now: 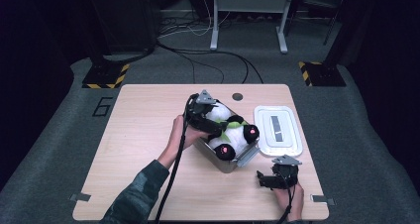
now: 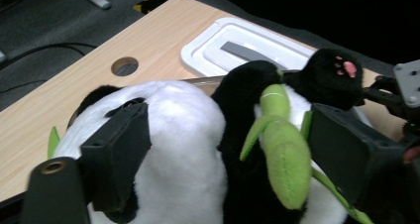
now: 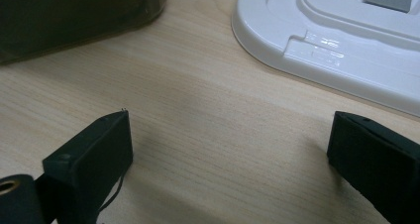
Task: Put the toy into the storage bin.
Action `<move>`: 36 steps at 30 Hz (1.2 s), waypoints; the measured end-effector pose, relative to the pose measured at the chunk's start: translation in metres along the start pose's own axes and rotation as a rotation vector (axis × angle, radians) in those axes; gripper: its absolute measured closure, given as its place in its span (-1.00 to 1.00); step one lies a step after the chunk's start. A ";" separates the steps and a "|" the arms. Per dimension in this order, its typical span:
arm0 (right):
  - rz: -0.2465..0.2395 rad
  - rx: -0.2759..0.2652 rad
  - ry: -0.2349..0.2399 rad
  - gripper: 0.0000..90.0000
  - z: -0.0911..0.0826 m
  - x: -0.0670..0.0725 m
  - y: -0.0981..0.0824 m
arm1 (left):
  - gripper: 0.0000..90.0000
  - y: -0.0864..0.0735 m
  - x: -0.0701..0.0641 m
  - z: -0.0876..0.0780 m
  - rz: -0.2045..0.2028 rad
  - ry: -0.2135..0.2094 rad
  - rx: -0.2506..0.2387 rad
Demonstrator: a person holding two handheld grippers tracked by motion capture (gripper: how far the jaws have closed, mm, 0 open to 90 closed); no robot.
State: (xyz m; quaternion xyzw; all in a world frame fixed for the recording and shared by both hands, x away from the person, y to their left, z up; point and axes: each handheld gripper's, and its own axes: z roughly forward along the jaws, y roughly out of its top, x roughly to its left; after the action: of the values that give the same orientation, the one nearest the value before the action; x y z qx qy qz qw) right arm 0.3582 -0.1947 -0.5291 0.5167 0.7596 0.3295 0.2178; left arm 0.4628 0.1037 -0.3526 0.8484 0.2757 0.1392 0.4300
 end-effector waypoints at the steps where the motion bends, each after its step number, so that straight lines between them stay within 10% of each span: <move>1: 0.000 0.000 0.000 -0.94 0.000 0.000 0.000 | -0.66 0.000 0.000 0.001 -0.007 0.001 0.000; 19: 0.001 0.000 0.000 -0.93 0.000 0.000 0.000 | -0.67 -0.017 0.008 0.029 -0.036 0.016 0.073; 30: 0.001 0.000 0.000 -0.93 0.000 0.000 0.000 | -0.67 -0.015 -0.008 -0.006 -0.009 -0.023 0.003; 36: 0.002 0.000 -0.002 -0.93 0.000 0.000 0.000 | -0.67 -0.024 -0.022 -0.002 0.036 -0.043 0.047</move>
State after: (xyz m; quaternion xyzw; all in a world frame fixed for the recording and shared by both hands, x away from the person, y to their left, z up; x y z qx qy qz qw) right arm 0.3580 -0.1945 -0.5290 0.5175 0.7590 0.3293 0.2182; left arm 0.4360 0.1040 -0.3710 0.8659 0.2543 0.1219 0.4133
